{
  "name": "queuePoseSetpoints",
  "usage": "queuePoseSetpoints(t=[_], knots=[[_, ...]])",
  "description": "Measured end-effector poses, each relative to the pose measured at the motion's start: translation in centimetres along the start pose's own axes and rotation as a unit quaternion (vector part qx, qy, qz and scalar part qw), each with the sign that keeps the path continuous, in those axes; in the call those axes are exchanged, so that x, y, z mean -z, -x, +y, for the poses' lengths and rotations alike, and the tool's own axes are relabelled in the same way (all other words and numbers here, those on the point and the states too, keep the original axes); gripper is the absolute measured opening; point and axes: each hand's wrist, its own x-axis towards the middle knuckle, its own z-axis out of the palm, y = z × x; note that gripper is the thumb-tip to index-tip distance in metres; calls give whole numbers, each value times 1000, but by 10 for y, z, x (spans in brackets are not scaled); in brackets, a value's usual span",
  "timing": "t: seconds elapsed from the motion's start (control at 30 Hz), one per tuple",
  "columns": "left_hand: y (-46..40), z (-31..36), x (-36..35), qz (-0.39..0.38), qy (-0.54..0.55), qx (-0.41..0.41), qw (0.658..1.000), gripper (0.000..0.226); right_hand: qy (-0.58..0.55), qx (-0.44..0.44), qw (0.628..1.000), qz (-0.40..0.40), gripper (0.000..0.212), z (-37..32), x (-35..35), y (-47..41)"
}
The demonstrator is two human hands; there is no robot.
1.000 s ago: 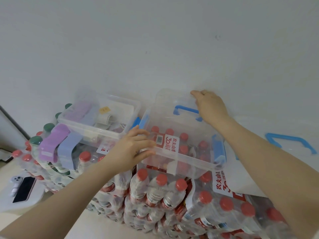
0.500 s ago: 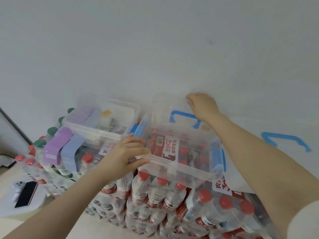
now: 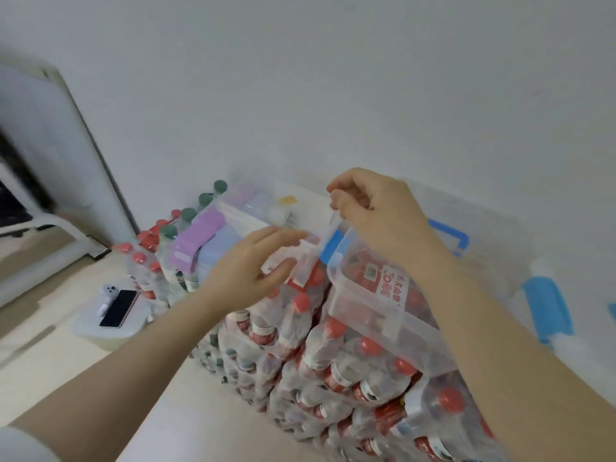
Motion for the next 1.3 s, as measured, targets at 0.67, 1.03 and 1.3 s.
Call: queuePoseSetpoints(t=[0.67,1.03,1.3], knots=[[94,-275,240,-167,-3,168,972,30,214,-203,951,-93,23,-76,-346,-90],[-2,-310,178,-268,135,178,937,33,216,-307,924,74,26,-36,-333,-124],[-51,-332,140,-286,198,244,905,24,232,-468,850,68,18,7,-331,-201]])
